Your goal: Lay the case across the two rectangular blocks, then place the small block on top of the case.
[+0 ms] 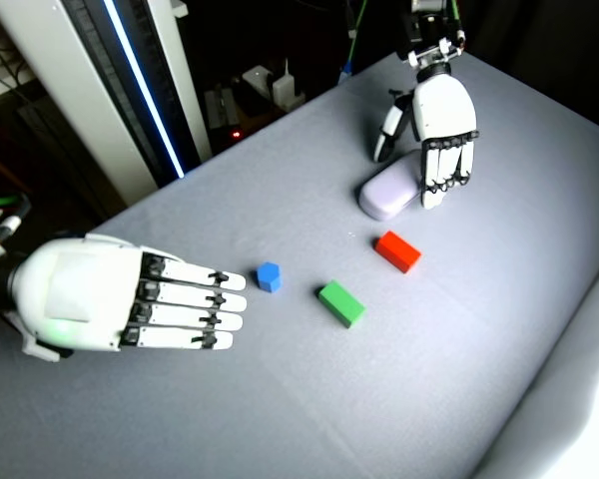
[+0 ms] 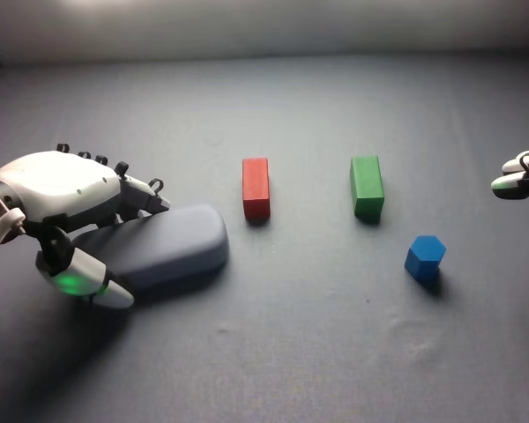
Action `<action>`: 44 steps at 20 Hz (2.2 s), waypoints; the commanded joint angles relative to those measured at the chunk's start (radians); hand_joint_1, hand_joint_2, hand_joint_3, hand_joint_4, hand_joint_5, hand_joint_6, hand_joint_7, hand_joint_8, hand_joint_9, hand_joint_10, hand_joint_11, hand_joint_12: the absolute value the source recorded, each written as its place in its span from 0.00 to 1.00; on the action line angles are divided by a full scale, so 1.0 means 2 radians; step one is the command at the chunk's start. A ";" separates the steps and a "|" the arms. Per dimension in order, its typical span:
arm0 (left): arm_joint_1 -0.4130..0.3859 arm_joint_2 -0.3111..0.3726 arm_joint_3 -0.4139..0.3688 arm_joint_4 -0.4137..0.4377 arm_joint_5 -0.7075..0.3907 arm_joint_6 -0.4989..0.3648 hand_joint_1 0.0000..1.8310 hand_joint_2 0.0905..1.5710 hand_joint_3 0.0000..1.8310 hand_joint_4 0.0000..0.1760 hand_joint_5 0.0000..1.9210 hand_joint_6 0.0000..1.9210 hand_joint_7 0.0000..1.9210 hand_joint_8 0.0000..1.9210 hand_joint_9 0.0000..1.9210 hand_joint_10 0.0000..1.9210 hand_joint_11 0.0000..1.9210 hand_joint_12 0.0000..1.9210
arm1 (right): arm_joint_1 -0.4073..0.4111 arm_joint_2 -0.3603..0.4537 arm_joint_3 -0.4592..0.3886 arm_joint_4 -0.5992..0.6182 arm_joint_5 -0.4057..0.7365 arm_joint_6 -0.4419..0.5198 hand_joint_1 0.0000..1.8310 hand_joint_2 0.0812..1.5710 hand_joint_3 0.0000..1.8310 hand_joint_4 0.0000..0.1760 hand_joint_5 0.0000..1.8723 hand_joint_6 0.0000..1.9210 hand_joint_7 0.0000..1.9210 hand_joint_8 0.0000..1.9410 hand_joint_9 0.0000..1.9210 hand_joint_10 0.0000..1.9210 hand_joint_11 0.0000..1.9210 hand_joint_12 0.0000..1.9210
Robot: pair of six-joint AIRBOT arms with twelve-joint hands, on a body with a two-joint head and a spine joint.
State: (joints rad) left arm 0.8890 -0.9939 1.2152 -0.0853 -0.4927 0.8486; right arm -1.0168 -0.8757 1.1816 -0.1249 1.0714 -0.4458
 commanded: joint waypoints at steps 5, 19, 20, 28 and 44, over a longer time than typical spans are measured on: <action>-0.005 0.001 -0.004 -0.016 -0.091 0.001 0.70 0.66 0.00 0.00 0.55 0.35 0.58 0.51 0.52 0.51 0.41 0.77 | 0.006 0.000 0.002 0.014 0.055 0.004 0.41 0.87 0.00 0.00 0.29 0.00 0.25 0.00 0.24 0.00 0.10 0.36; -0.107 -0.041 0.011 0.017 -0.187 -0.030 0.76 0.65 0.00 0.00 0.54 0.40 0.62 0.33 0.54 0.54 0.44 0.62 | 0.006 -0.008 0.008 0.013 0.052 0.005 0.37 0.87 0.00 0.00 0.30 0.00 0.26 0.00 0.25 0.00 0.11 0.34; -0.123 -0.058 0.023 0.025 -0.174 -0.032 0.76 0.65 0.00 0.00 0.53 0.41 0.63 0.32 0.53 0.54 0.43 0.62 | 0.007 -0.009 0.009 0.013 0.052 0.005 0.39 0.87 0.00 0.00 0.30 0.00 0.26 0.00 0.25 0.00 0.12 0.34; -0.191 -0.156 0.110 0.050 -0.059 -0.033 0.70 0.67 0.00 0.00 0.55 0.48 0.54 0.42 0.47 0.28 0.34 0.49 | 0.011 -0.013 0.012 0.011 0.052 0.008 0.41 0.88 0.00 0.00 0.29 0.00 0.26 0.00 0.25 0.00 0.11 0.37; -0.179 -0.197 0.151 0.031 -0.006 -0.033 0.69 0.69 0.00 0.00 0.49 0.40 0.53 0.61 0.49 0.43 0.39 0.73 | 0.011 -0.014 0.013 0.010 0.052 0.010 0.41 0.87 0.00 0.00 0.30 0.00 0.27 0.00 0.26 0.00 0.14 0.32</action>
State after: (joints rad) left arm 0.5400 -1.3823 1.5135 -0.0204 -0.3885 0.7841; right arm -1.0058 -0.9054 1.2026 -0.1364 1.0576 -0.4335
